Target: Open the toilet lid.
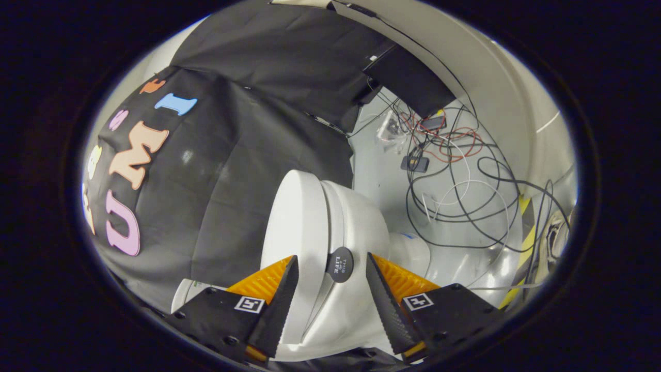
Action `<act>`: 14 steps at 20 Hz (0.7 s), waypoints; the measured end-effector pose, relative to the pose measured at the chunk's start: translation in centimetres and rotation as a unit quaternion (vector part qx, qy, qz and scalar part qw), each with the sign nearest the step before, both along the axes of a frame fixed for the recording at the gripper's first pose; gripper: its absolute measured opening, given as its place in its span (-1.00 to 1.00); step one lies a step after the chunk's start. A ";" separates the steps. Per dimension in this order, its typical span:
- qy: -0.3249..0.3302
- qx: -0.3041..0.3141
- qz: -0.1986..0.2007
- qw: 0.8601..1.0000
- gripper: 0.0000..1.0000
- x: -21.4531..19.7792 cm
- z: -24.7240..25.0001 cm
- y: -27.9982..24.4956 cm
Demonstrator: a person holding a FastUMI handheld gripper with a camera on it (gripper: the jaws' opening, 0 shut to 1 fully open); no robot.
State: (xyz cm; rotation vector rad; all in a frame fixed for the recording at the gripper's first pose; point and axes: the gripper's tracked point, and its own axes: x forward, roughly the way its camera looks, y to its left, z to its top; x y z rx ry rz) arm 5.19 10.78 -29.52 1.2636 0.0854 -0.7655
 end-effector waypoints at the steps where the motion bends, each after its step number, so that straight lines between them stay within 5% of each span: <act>1: -0.004 0.006 0.001 1.000 0.64 0.2 -0.4 -0.3; 5: -0.016 0.015 0.013 1.000 0.64 1.3 -1.2 -0.6; 9: 0.010 0.028 0.032 0.999 -0.20 1.8 -3.0 -0.6; 12: 0.016 0.031 0.035 0.999 -0.62 1.3 -3.1 -0.9; 14: 0.003 0.033 0.033 0.999 -0.73 1.6 -2.8 -0.5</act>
